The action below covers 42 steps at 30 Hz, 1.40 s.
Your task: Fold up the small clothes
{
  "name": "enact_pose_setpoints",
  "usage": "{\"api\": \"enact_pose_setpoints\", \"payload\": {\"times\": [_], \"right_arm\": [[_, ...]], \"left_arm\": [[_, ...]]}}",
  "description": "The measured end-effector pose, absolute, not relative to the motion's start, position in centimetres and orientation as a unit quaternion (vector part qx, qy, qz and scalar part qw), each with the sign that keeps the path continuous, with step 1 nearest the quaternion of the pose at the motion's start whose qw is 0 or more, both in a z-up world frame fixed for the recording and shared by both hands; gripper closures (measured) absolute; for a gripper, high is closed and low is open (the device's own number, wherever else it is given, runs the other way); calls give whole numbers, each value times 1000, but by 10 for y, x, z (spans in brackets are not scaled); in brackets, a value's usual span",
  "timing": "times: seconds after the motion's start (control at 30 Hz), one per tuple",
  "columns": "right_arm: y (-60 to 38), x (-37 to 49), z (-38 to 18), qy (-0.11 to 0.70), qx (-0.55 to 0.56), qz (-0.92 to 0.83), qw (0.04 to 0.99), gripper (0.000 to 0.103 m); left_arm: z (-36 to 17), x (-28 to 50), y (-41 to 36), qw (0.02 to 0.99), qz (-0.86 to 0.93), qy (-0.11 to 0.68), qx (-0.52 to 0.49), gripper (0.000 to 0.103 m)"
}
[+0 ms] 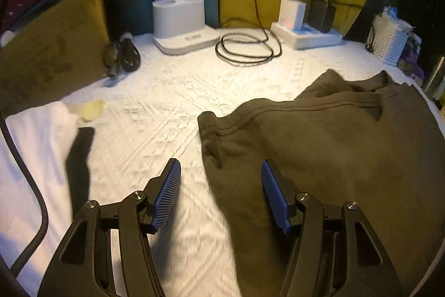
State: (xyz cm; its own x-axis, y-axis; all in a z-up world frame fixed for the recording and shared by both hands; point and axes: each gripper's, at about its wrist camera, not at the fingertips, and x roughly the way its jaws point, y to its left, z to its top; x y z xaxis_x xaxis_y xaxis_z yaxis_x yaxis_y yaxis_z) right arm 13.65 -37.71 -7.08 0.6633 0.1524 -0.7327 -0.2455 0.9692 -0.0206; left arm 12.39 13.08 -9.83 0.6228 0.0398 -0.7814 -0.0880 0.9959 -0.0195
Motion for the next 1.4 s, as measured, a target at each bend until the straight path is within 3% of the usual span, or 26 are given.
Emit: {"api": "enact_pose_setpoints", "payload": {"times": [0.1, 0.17, 0.2, 0.23, 0.67, 1.0, 1.4], "right_arm": [[-365, 151, -72, 401, -63, 114, 907, 100], [-357, 160, -72, 405, -66, 116, 904, 100], [-355, 162, -72, 407, -66, 117, 903, 100], [-352, 166, -73, 411, -66, 119, 902, 100], [-333, 203, -65, 416, -101, 116, 896, 100], [-319, 242, -87, 452, -105, 102, 880, 100], [-343, 247, -96, 454, -68, 74, 885, 99]], "left_arm": [[-98, 134, 130, 902, 24, 430, -20, 43], [-98, 138, 129, 903, 14, 430, -12, 66], [-97, 140, 127, 904, 10, 428, 2, 89], [-96, 142, 126, 904, 11, 428, 14, 99], [-76, 153, 142, 922, 62, 379, 47, 100], [-79, 151, 160, 918, 38, 393, -33, 99], [-87, 159, 160, 906, 43, 421, -31, 98]]}}
